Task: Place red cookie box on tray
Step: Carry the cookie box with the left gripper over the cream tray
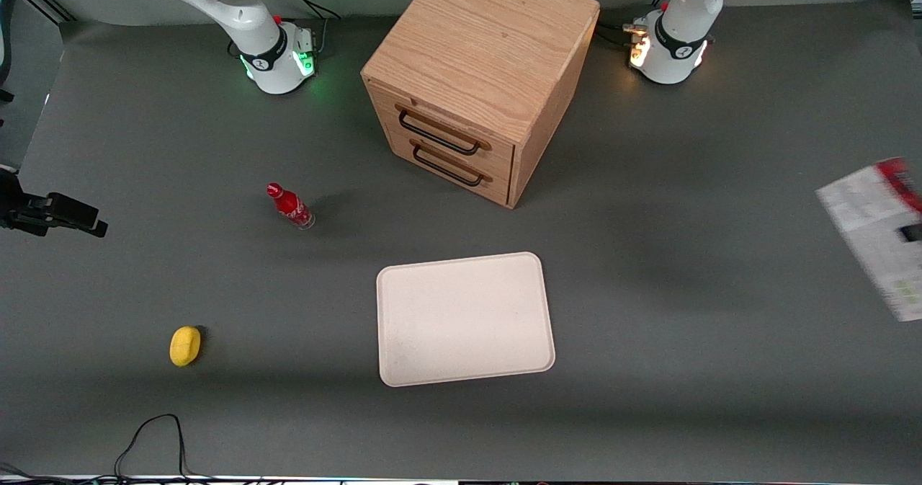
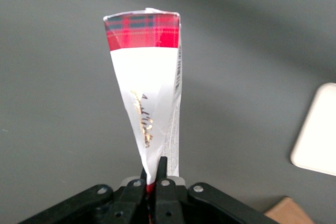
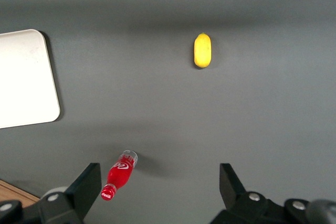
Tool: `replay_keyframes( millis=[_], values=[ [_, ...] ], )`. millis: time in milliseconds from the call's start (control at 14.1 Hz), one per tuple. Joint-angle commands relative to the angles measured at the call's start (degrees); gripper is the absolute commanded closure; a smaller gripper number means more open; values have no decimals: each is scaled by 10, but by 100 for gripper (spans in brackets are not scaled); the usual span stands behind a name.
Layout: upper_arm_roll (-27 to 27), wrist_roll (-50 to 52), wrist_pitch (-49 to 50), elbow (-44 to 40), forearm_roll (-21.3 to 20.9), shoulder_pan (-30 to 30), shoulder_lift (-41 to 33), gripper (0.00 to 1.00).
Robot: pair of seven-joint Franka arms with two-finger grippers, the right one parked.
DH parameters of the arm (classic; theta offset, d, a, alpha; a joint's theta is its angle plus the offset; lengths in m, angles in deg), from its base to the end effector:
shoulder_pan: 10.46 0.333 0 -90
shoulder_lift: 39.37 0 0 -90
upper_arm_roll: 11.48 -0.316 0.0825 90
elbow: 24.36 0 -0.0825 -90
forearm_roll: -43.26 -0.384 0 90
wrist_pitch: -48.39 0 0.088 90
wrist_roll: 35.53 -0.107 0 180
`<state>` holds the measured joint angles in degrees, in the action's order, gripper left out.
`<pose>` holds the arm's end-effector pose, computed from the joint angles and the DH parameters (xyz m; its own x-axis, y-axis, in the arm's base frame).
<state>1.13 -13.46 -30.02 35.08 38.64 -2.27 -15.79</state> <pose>0.6507 -0.0045 0.6087 0.9415 0.3297 -0.0696 0.3291 -0.9441 -0.0201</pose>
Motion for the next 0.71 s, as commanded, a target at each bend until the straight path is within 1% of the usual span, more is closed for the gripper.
replay_keyframes(
  millis=[0, 71, 284, 355, 426, 639],
  values=[
    [-13, 82, 10, -17, -7, -124, 10, 100],
    [-14, 99, 4, -17, -6, -163, 18, 100],
    [-13, 120, -40, -17, -3, -235, 38, 100],
    [-13, 121, -59, -17, 9, -243, 43, 100],
    [-14, 122, -74, -17, 31, -247, 47, 100],
    [-12, 121, -89, -16, 30, -294, 63, 100]
  ],
)
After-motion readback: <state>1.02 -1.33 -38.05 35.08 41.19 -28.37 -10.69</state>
